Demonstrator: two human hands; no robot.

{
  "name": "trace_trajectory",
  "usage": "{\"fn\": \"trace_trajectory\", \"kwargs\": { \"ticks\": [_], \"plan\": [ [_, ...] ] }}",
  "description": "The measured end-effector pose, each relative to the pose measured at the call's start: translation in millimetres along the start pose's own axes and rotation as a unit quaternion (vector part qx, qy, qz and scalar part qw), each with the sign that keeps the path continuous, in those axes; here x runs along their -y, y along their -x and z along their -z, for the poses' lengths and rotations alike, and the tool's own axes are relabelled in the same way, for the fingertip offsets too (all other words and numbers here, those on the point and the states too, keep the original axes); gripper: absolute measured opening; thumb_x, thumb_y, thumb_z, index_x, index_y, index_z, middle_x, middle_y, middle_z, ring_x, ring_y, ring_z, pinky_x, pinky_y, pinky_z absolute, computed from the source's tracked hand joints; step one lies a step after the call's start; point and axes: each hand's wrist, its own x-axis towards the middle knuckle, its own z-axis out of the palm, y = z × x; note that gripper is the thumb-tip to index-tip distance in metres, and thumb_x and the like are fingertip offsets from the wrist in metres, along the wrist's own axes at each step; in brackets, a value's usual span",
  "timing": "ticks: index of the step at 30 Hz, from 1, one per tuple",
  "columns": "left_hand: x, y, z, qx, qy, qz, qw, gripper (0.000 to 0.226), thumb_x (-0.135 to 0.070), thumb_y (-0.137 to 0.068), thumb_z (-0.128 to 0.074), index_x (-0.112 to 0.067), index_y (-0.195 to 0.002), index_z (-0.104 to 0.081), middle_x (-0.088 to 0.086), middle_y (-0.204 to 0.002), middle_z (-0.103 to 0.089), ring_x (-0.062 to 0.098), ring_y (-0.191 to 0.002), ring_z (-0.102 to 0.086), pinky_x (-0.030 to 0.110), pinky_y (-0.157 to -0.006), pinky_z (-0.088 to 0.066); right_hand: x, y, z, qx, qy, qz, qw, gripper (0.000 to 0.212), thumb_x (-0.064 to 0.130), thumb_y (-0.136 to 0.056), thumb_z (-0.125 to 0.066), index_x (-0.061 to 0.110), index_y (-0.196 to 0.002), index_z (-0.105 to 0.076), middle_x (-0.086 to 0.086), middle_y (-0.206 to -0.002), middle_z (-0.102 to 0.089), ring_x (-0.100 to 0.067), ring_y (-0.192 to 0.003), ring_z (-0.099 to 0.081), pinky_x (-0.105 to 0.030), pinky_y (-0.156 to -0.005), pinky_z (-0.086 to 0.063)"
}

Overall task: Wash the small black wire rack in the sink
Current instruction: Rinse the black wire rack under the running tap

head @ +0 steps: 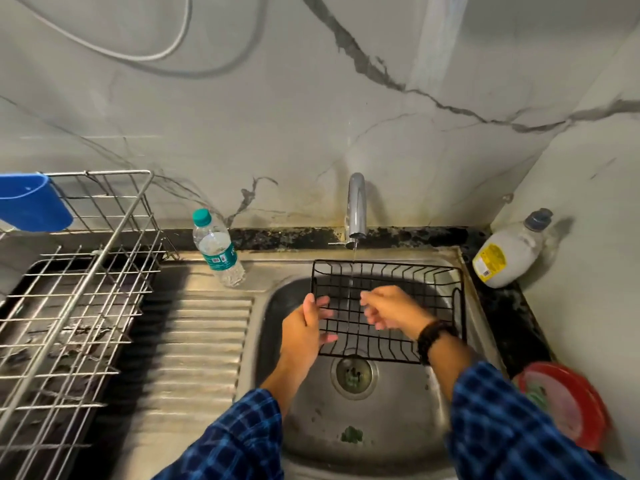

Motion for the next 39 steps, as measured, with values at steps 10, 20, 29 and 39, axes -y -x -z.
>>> {"fn": "trace_trajectory", "kwargs": {
  "ticks": [10,20,29,39],
  "plan": [
    [1,-1,-1,-0.039,0.027,0.011,0.999,0.049,-0.044,-0.107,-0.035,-0.013,-0.123,-0.068,0.008,-0.106,-0.072,0.005,-0.071,-0.074,0.047,-0.075,-0.064,7,-30,-23,-0.338,0.020,0.102,0.936,0.010,0.023,-0.097,-0.055,0.021,-0.092,-0.064,0.001,-0.086,-0.067,-0.014,-0.073,-0.063,-0.024,-0.052,-0.045],
    [-13,-13,-2,-0.046,-0.004,-0.041,0.998,0.043,-0.039,-0.107,-0.038,-0.013,-0.123,-0.067,0.005,-0.104,-0.071,0.005,-0.090,-0.072,0.035,-0.068,-0.064,15,-39,-9,-0.376,-0.142,0.077,0.912,0.008,0.018,-0.098,-0.056,0.017,-0.103,-0.062,-0.004,-0.096,-0.071,-0.018,-0.082,-0.069,-0.022,-0.058,-0.053],
    [-5,-3,-16,-0.075,-0.051,-0.071,0.993,0.040,-0.039,-0.108,-0.036,-0.026,-0.089,-0.069,-0.001,-0.081,-0.073,0.014,-0.074,-0.073,0.035,-0.061,-0.063,18,-39,-80,-0.166,0.319,0.058,0.931,0.083,0.047,-0.102,-0.035,0.010,-0.155,0.016,-0.023,-0.155,0.036,-0.046,-0.143,0.029,-0.061,-0.119,0.005],
    [-1,-7,12,-0.076,0.013,-0.051,0.996,0.033,-0.038,-0.107,-0.037,-0.026,-0.113,-0.066,0.003,-0.109,-0.072,0.007,-0.103,-0.070,0.035,-0.069,-0.063,4,-18,9,-0.055,0.292,0.199,0.934,0.024,0.021,-0.098,-0.050,0.031,-0.102,-0.072,0.009,-0.110,-0.072,-0.010,-0.100,-0.068,-0.039,-0.093,-0.055]
  ]
}}
